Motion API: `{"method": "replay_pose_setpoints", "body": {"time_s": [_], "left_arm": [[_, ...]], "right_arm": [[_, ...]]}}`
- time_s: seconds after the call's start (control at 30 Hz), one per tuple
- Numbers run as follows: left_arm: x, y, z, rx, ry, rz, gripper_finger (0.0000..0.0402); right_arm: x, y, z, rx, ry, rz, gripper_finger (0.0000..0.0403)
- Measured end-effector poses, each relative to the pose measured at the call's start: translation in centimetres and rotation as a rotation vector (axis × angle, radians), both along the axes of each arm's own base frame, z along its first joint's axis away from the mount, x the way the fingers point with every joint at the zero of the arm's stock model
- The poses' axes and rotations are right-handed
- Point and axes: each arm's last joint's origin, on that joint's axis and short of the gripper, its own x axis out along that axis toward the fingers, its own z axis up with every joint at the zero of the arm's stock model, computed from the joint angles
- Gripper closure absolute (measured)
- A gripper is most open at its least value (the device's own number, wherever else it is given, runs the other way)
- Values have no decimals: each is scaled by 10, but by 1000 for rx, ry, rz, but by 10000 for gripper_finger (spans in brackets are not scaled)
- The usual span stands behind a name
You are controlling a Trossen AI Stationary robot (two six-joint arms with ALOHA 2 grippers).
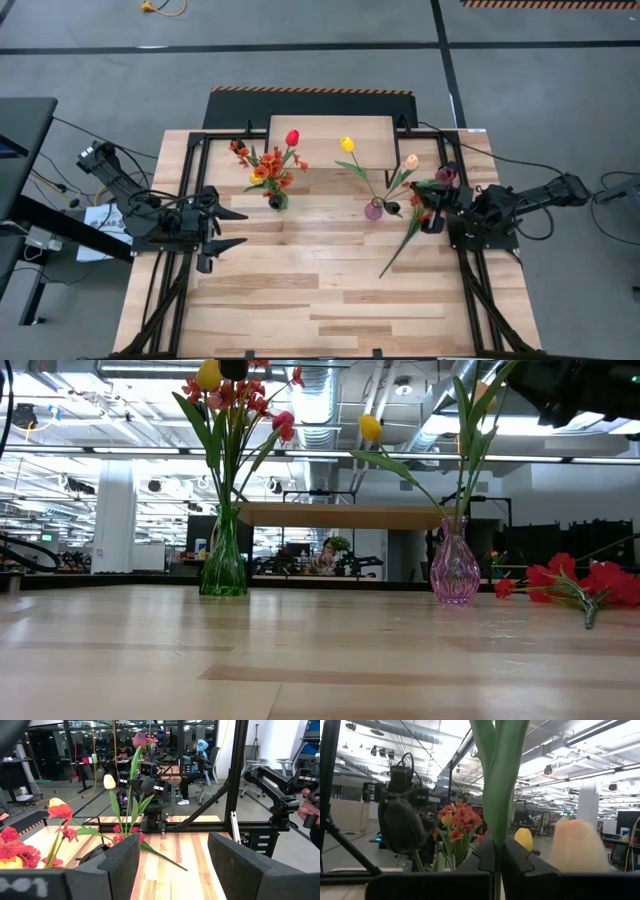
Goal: Pick and place flowers into a vace then onto a shelf
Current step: Put the dark red tulip into the purple vase
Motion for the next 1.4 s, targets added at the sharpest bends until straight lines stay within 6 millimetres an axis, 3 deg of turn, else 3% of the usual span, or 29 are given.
{"method": "replay_pose_setpoints", "body": {"time_s": [1.4], "left_arm": [[0,0,0,4,2,0,178]], "right_arm": [[4,1,-4,32,35,14,390]]}}
